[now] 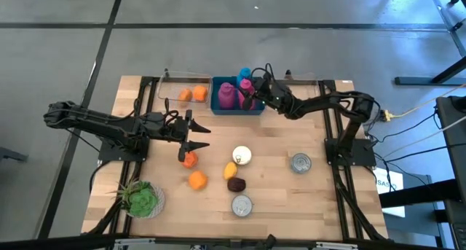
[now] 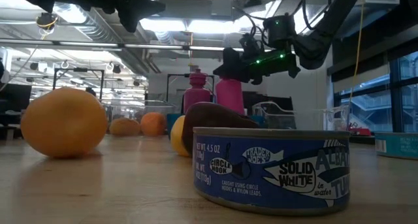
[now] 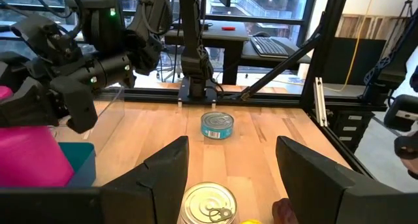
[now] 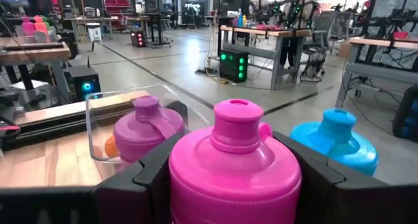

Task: Pick & Place Food Item
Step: Put the pink water bottle into the blue bin

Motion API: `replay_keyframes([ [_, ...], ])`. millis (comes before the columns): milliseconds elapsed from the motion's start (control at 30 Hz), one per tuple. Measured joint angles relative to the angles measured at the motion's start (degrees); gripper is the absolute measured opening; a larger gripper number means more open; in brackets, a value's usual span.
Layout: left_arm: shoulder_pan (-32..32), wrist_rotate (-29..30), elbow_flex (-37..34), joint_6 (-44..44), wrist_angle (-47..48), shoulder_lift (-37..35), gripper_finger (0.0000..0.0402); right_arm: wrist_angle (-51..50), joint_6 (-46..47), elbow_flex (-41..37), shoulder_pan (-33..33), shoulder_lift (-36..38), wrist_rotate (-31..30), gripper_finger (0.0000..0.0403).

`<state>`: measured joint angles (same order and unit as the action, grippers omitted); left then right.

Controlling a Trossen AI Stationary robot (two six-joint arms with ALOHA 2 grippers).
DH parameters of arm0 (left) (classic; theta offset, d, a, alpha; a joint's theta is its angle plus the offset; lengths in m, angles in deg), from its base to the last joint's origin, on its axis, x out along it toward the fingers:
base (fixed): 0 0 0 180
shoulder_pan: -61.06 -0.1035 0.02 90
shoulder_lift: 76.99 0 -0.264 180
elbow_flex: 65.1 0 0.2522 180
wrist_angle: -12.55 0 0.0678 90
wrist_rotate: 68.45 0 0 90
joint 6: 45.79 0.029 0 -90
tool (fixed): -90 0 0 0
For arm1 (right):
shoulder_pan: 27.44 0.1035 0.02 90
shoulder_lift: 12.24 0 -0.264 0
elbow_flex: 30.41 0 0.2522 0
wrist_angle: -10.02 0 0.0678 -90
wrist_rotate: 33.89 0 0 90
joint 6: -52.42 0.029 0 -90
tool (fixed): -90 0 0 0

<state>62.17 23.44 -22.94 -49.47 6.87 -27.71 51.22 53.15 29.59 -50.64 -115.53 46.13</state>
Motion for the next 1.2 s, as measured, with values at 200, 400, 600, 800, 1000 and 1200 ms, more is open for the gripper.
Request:
replay_keyframes([
  [200, 0.0, 0.0, 0.0, 0.0, 0.0, 0.0, 0.0224, 0.5, 0.5, 0.0, 0.0, -2.1, -0.6, 0.0208],
  [400, 0.0, 0.0, 0.0, 0.0, 0.0, 0.0, 0.0224, 1.7, 1.8, 0.0, 0.0, -3.4, -0.7, 0.0215],
  [600, 0.0, 0.0, 0.0, 0.0, 0.0, 0.0, 0.0224, 1.7, 1.8, 0.0, 0.0, -3.4, -0.7, 0.0217],
  [800, 0.0, 0.0, 0.0, 0.0, 0.0, 0.0, 0.0224, 1.0, 3.4, 0.0, 0.0, -3.4, -0.5, 0.023],
  [1000, 0.0, 0.0, 0.0, 0.0, 0.0, 0.0, 0.0224, -0.1, 5.9, 0.0, -0.1, -3.4, 2.1, 0.0252],
  [1200, 0.0, 0.0, 0.0, 0.0, 0.0, 0.0, 0.0224, -1.1, 6.3, 0.0, -0.1, -3.4, 2.1, 0.0292],
])
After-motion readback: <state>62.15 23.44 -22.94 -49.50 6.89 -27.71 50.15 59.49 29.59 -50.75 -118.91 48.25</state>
